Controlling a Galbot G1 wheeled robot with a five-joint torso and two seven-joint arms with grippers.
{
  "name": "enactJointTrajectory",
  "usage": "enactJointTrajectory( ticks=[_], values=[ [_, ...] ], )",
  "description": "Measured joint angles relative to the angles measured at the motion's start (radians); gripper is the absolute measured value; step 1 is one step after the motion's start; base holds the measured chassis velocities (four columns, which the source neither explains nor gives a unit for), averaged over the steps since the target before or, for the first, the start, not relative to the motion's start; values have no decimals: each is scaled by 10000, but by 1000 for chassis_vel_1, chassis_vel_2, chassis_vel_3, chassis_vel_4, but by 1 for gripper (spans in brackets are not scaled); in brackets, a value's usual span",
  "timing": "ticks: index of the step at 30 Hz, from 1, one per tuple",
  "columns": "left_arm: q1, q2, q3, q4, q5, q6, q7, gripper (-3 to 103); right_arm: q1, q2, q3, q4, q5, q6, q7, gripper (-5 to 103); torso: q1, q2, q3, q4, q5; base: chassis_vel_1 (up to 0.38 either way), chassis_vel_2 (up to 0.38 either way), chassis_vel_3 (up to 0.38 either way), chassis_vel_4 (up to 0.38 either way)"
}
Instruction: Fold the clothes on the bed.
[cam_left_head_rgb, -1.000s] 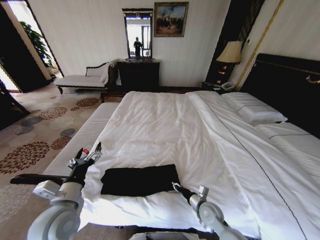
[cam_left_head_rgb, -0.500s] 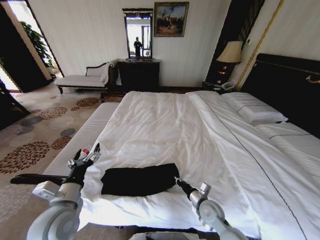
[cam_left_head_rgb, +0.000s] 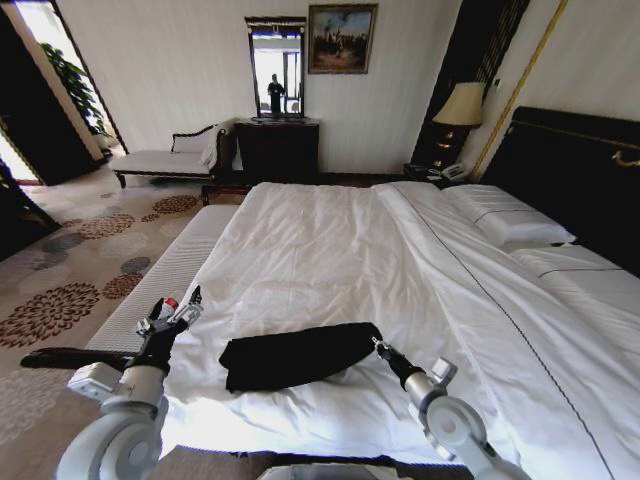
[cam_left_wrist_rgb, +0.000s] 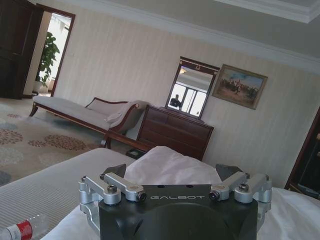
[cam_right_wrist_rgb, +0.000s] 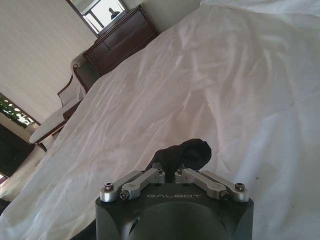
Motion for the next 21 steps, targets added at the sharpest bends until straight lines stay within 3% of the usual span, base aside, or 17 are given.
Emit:
enactJointTrajectory(
  ticks=[9,12,16,17,21],
  values=[
    [62,28,-107,-13,-44,-33,2,100,135,-328,810,-809,312,74,-5,3,0,0,1,0,1,0,0,0,0],
    [19,53,-163,-6,-107,-37,1,100,340,-301,590,-811,-137,153,-72,3,0,0,1,0,-2,0,0,0,0],
    [-13,79,-194,-8,-161,-38,-13,100,548,-265,172,-807,-993,432,-644,3,0,-1,0,-1,-1,0,0,0,0],
    [-5,86,-190,-12,-160,-38,-25,100,695,-259,-122,-776,-1369,569,-1129,3,0,-1,1,0,-1,0,0,0,0],
    [52,58,-151,-22,-117,-38,-29,100,1094,-256,-774,-807,-1814,761,-1817,3,0,-1,0,1,-2,0,0,0,0]
  ],
)
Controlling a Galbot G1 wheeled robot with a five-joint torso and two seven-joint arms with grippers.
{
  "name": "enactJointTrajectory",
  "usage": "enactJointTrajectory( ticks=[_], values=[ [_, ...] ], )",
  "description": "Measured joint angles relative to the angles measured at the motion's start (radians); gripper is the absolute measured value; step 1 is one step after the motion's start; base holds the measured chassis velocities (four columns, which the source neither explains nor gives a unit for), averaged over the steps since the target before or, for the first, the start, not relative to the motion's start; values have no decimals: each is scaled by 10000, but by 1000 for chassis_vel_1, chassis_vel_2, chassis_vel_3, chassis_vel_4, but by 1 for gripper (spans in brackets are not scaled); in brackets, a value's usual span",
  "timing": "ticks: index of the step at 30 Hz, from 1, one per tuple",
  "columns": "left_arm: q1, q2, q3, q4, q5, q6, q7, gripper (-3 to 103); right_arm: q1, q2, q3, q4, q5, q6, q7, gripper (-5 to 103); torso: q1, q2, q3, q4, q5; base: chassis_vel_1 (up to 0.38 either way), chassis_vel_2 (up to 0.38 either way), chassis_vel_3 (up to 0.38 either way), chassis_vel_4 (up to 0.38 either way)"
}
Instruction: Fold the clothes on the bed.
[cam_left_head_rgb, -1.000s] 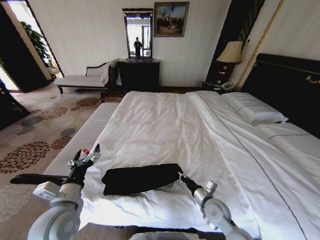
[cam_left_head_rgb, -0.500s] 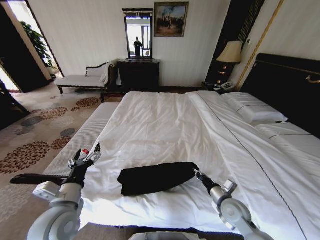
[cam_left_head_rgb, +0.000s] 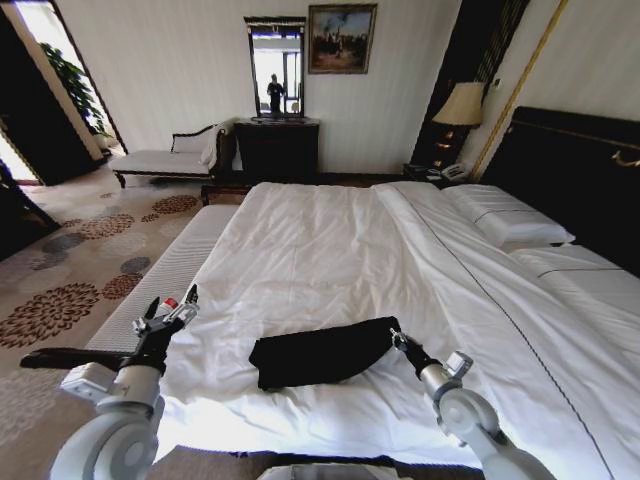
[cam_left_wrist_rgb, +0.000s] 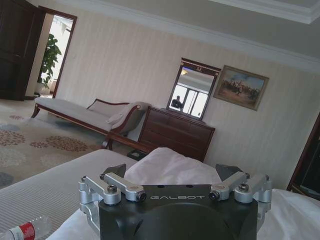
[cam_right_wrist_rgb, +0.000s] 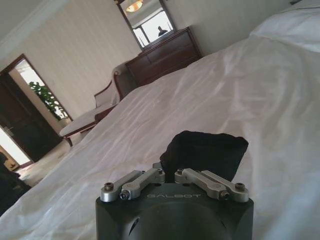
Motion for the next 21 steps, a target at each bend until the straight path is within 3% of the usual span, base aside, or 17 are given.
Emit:
enactJointTrajectory(
  ticks=[5,7,10,21],
  values=[
    [99,-6,-15,-54,40,6,-10,100,460,-16,-864,-80,-175,239,-846,3,0,0,0,1,0,0,0,0,0],
    [175,10,-87,-88,47,8,-18,100,699,-35,-1329,-233,-321,465,-1710,3,0,0,0,-2,1,0,0,0,0],
    [222,4,-134,-95,50,10,-23,100,927,-58,-1675,-496,-473,621,-2260,3,0,0,0,-1,2,0,0,0,0],
    [180,-217,-142,13,168,9,-37,100,2015,-149,-3111,-1498,-696,973,-3789,3,0,0,1,-1,0,0,0,0,0]
  ],
)
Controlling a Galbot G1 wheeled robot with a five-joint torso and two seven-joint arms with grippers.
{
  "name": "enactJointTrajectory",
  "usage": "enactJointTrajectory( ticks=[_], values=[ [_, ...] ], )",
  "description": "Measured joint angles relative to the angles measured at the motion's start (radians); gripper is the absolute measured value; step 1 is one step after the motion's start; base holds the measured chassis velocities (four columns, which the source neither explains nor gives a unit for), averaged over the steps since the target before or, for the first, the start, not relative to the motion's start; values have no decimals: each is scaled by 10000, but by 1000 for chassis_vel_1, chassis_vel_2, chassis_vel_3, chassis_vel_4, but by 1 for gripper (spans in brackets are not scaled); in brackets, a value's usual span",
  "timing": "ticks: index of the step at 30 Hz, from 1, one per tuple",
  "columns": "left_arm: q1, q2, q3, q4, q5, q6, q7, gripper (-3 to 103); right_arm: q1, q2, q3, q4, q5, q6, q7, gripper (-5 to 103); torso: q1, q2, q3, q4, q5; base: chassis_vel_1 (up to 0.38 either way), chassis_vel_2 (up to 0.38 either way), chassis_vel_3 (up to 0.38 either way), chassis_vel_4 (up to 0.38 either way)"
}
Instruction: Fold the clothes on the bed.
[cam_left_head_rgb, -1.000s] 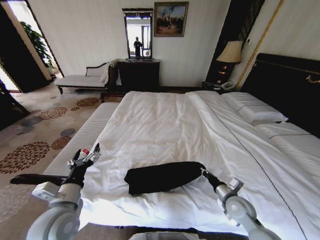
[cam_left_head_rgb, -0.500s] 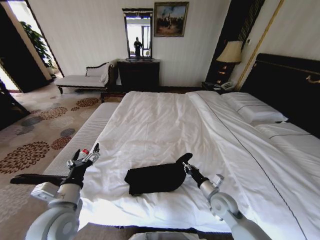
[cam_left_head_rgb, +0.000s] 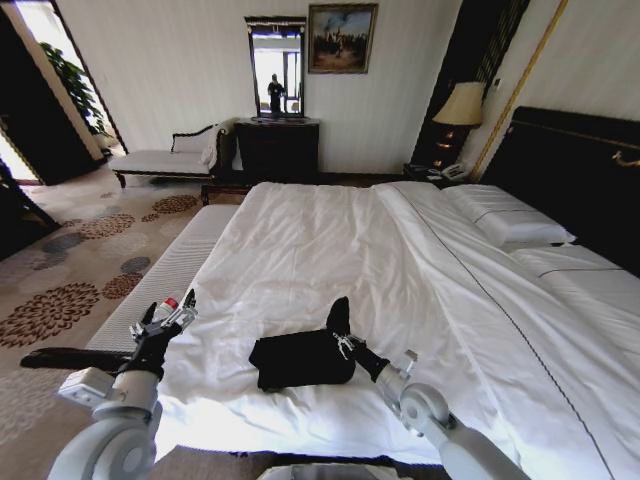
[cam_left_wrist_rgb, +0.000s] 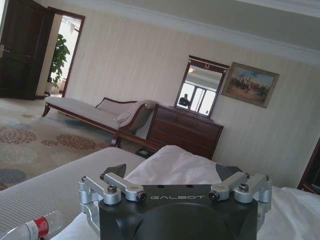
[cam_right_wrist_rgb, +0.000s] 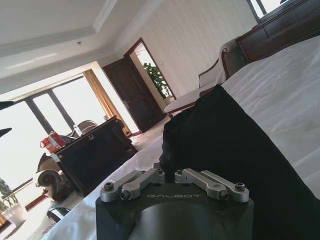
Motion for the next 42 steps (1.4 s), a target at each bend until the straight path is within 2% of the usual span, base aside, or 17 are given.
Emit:
enactJointTrajectory(
  ticks=[3,6,14,19,29,42],
  values=[
    [-39,-53,-21,25,12,0,-9,100,513,12,-577,-420,-129,121,-611,3,0,0,0,1,2,0,0,0,0],
    [-47,-84,-21,35,32,0,-17,100,777,8,-848,-603,-165,122,-760,3,0,0,0,1,0,0,0,0,0],
    [-5,-238,-55,64,133,3,-31,100,2138,107,-2428,-1882,-274,310,-955,3,0,0,0,1,2,0,0,0,0],
    [-12,-218,-166,114,78,3,-31,100,2389,164,-2960,-1978,-280,338,-1116,3,0,0,0,0,1,0,0,0,0],
    [-2,-247,-176,120,71,3,-32,100,2670,304,-3504,-2237,-441,373,-1648,3,0,0,0,0,0,0,0,0,0],
    [65,-177,-297,117,-36,1,-41,100,2970,895,-4100,-2817,-673,325,-1677,3,0,0,0,1,1,0,0,0,0]
  ],
)
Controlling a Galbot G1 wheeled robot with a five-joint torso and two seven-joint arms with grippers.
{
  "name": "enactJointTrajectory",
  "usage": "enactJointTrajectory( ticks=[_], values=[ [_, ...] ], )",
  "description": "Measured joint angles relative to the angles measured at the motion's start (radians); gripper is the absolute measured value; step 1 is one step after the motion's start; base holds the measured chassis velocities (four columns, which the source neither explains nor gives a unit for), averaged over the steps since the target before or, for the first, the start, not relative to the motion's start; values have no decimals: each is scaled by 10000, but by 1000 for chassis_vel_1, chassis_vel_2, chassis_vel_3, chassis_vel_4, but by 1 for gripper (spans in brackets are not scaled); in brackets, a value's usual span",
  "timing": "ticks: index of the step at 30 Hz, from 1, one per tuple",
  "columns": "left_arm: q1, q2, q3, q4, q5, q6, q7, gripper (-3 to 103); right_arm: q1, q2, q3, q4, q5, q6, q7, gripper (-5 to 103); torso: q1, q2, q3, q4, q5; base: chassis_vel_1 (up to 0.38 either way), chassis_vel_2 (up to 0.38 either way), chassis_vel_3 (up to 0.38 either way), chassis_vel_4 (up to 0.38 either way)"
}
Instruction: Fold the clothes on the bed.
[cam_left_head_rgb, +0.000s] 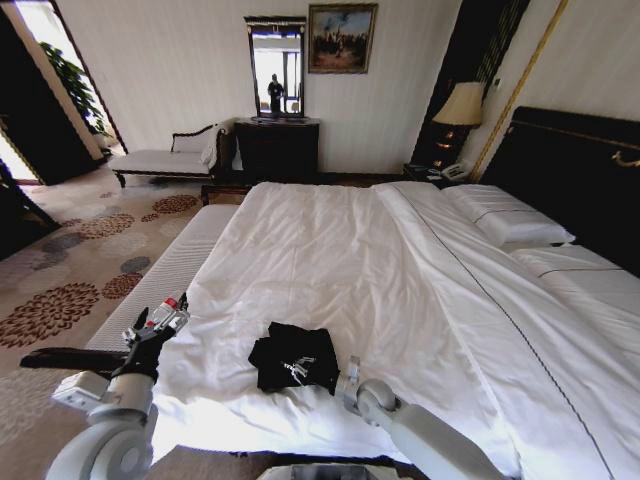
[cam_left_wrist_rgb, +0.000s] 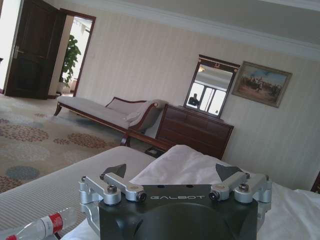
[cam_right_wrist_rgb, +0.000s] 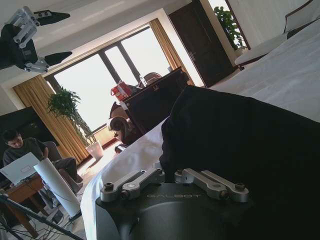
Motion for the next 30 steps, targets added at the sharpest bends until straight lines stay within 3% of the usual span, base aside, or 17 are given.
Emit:
enactJointTrajectory(
  ticks=[15,18,21,22,26,28,29,30],
  values=[
    [22,-59,28,101,10,-1,-11,100,62,169,-287,-163,-169,76,155,1,0,0,0,-1,0,0,0,0,0],
    [29,-78,51,136,55,-3,-12,100,3,170,-297,166,-46,203,392,12,0,0,0,0,0,0,0,0,0],
    [28,-87,67,170,101,-5,-12,100,-12,99,-290,464,66,538,157,17,0,0,-1,0,1,0,0,0,0],
    [25,-89,76,192,136,-6,-14,100,-12,24,-268,635,140,684,-109,27,0,1,-1,0,0,0,0,0,0],
    [24,-91,93,235,234,-10,-18,100,-1,-77,-180,851,479,774,-285,38,0,0,0,-1,0,0,0,0,0],
    [31,-90,102,244,265,-12,-21,100,65,-12,-135,828,753,737,62,49,0,0,-1,-3,-2,0,0,0,0],
    [36,-89,104,244,269,-12,-21,100,103,38,-130,789,825,701,242,49,0,1,-1,-3,0,0,0,0,0],
    [52,-83,103,244,275,-15,-26,100,221,213,-157,641,982,607,788,54,0,0,-1,-2,-1,0,0,0,0]
  ],
)
